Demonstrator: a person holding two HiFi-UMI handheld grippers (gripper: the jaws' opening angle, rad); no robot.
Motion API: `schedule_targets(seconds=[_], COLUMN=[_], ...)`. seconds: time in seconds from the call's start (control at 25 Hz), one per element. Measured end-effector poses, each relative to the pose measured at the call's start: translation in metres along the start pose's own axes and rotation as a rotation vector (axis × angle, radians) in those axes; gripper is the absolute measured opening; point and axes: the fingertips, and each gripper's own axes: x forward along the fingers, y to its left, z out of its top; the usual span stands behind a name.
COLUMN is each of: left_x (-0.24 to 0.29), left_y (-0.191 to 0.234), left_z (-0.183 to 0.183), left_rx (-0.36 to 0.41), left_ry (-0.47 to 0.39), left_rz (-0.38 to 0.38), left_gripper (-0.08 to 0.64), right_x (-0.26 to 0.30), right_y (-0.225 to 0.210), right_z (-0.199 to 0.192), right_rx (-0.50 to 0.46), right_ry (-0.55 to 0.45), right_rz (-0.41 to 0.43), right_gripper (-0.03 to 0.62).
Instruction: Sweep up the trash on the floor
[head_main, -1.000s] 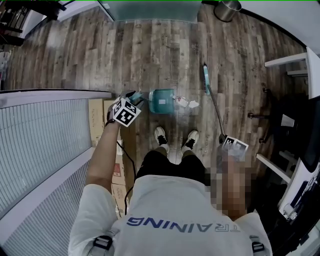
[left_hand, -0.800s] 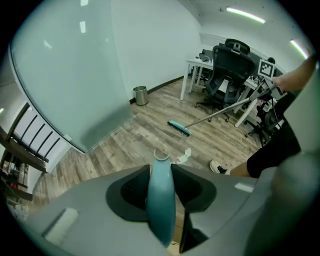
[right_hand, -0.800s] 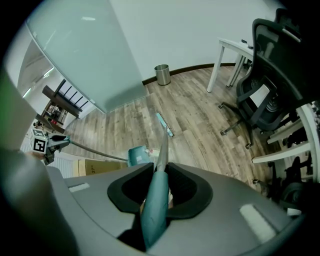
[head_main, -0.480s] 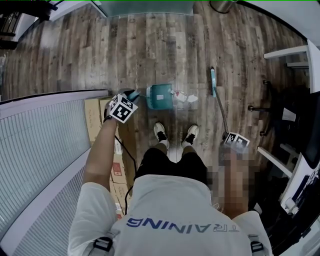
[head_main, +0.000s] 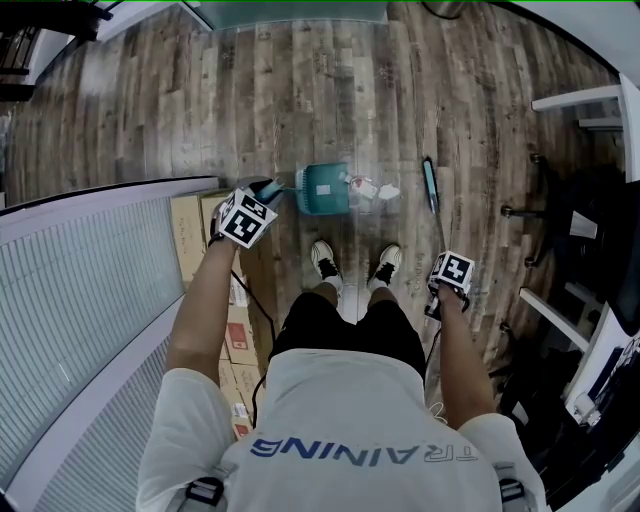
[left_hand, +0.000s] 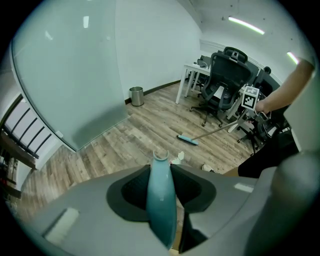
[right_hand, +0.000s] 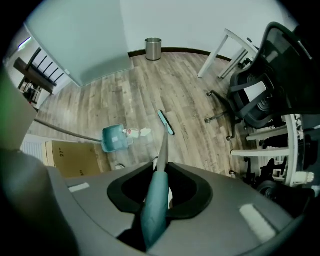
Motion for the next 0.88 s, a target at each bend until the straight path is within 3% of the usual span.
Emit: schedule_targets(seconds=[0.4, 0.88], left_x=[-0.001, -0.002], left_y=[-0.004, -0.006], left_z=[-0.002, -0.002], left_rx=[-0.016, -0.018], left_ry=[-0.018, -0.04], left_rz=[-0.016, -0.014], left_gripper=[0.126, 0.126], right_x=[-0.015, -0.036], right_y=[0.063, 0.17], right_z=[-0.029, -0.064], right_rx=[-0.008, -0.145], right_ry=[0.013, 0.057], right_rz=[0.116, 0.33], right_gripper=[0.109, 0.109])
